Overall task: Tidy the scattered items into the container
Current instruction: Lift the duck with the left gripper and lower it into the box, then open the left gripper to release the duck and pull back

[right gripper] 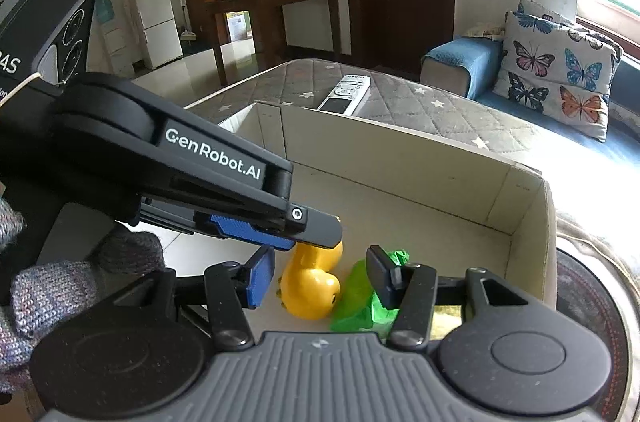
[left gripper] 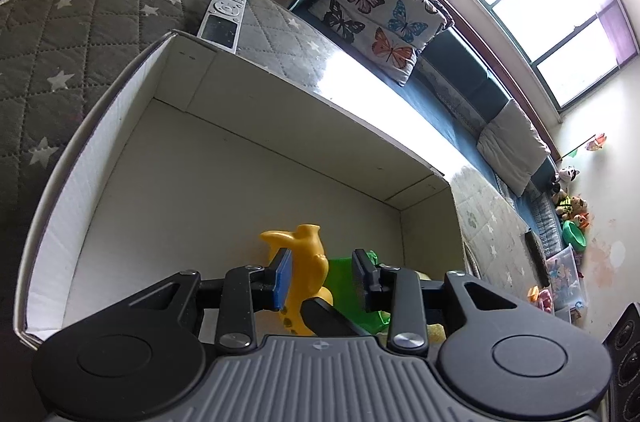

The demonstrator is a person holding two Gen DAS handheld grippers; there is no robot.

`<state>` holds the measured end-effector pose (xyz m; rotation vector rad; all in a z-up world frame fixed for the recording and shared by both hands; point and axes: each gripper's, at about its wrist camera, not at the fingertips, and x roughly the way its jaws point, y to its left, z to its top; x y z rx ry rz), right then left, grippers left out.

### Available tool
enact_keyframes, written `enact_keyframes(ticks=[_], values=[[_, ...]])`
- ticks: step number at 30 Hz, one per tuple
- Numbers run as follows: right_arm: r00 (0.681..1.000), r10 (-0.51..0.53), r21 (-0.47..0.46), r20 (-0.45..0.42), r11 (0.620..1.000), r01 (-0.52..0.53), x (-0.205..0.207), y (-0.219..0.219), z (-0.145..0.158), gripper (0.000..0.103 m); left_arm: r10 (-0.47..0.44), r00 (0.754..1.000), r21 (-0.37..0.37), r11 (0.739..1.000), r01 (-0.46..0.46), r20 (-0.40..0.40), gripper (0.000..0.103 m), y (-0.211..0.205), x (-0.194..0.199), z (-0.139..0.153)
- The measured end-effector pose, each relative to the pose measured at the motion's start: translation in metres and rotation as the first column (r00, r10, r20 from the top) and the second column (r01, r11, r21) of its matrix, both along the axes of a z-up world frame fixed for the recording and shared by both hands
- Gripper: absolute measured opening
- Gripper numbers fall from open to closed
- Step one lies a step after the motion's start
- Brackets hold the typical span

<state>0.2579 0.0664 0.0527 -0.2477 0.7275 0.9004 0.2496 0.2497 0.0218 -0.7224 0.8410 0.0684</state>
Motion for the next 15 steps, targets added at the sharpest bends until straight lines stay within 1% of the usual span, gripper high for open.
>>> enact_keyframes(ticks=[6, 15], values=[[1.000, -0.016, 0.008, 0.021, 1.000, 0.016, -0.006, -0.011, 0.010, 0.052, 0.005, 1.000, 0.009, 1.000, -0.005, 0.020, 0.036, -0.003, -0.010, 0.011], [0.998, -0.021, 0.009, 0.055, 1.000, 0.021, -0.035, -0.045, 0.021, 0.052, -0.028, 0.998, 0.047, 0.999, 0.025, 0.064, 0.036, -0.027, -0.039, 0.032]])
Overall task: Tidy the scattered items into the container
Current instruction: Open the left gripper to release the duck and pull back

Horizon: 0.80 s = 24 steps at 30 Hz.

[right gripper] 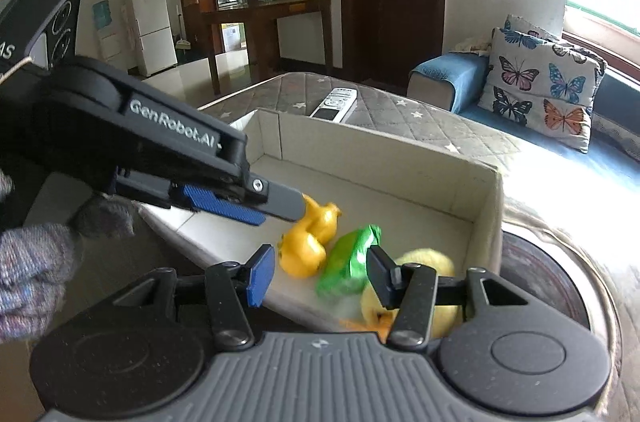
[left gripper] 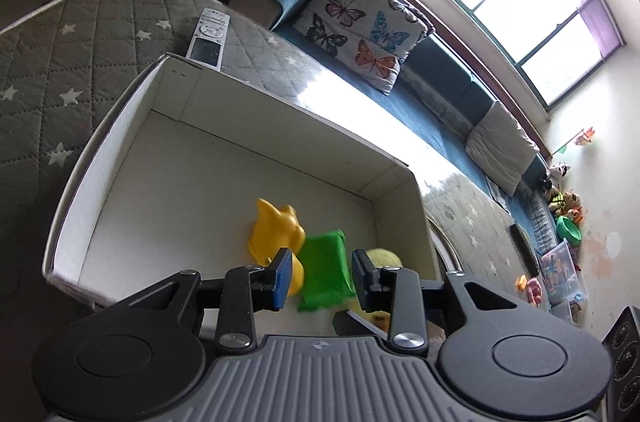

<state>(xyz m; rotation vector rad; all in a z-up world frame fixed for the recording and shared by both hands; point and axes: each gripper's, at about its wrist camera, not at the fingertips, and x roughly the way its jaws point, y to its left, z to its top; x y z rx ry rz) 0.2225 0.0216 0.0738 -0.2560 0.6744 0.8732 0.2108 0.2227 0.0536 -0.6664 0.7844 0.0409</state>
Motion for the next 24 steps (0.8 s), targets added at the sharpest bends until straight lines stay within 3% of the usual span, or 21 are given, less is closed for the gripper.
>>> enact_keyframes(ticks=[15, 24], values=[[0.999, -0.022, 0.004, 0.028, 1.000, 0.022, -0.064, -0.069, -0.003, 0.052, -0.077, 0.997, 0.033, 0.997, 0.076, 0.024, 0.035, -0.052, -0.053, 0.006], [0.996, -0.087, -0.013, 0.020, 0.996, 0.087, -0.080, -0.112, -0.013, 0.052, -0.127, 0.991, 0.039, 0.991, 0.126, 0.031, 0.035, -0.078, -0.089, 0.003]])
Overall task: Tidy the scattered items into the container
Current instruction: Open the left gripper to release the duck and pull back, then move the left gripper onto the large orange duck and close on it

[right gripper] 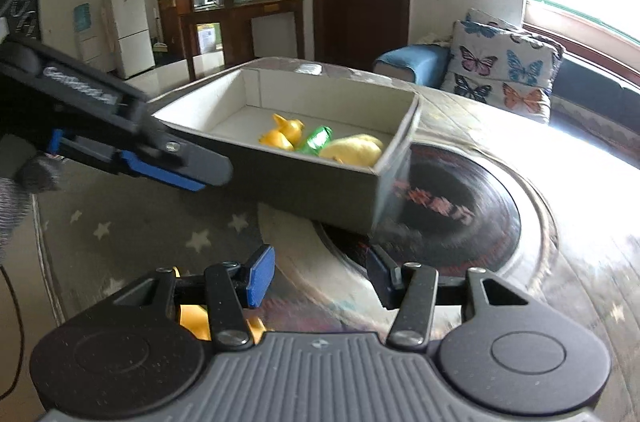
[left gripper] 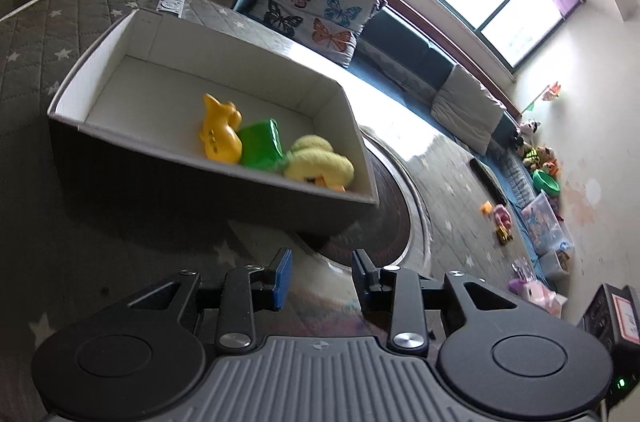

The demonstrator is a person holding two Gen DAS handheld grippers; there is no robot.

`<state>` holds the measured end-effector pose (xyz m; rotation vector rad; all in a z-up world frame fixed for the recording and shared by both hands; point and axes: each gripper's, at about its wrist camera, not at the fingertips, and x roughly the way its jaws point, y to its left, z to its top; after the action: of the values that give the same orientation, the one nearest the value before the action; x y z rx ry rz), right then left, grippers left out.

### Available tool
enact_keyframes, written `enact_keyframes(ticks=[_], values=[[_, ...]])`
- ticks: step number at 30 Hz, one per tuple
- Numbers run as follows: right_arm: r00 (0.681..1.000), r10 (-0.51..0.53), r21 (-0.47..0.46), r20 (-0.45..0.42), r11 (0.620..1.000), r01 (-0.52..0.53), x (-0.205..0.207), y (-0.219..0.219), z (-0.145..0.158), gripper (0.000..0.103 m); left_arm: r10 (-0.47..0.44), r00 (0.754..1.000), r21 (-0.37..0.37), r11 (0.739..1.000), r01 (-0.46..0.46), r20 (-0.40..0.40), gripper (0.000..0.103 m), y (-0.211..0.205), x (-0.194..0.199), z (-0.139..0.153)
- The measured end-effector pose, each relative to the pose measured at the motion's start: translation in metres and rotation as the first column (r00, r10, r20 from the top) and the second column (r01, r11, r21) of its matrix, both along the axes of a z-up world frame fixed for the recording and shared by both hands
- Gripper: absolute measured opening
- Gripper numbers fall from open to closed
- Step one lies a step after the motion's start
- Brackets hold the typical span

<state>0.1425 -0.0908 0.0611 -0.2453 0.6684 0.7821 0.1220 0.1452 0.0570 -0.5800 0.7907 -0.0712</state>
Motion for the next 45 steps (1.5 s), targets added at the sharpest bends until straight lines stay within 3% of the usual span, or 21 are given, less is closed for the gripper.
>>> enact_keyframes(ticks=[21, 36, 45], values=[[1.000, -0.006, -0.066, 0.017, 0.998, 0.007, -0.026, -0.027, -0.015, 0.052, -0.010, 0.999, -0.034, 0.999, 0.008, -0.046, 0.035, -0.017, -0.046, -0.022], [0.999, 0.012, -0.090, 0.036, 0.996, -0.009, -0.039, -0.035, -0.011, 0.052, -0.004, 0.998, -0.048, 0.999, 0.001, -0.067, 0.033, -0.017, -0.046, -0.035], [0.999, 0.015, -0.094, 0.041, 0.996, -0.011, -0.039, -0.036, -0.010, 0.053, -0.011, 0.998, -0.036, 0.999, 0.009, -0.061, 0.025, -0.015, -0.040, -0.037]])
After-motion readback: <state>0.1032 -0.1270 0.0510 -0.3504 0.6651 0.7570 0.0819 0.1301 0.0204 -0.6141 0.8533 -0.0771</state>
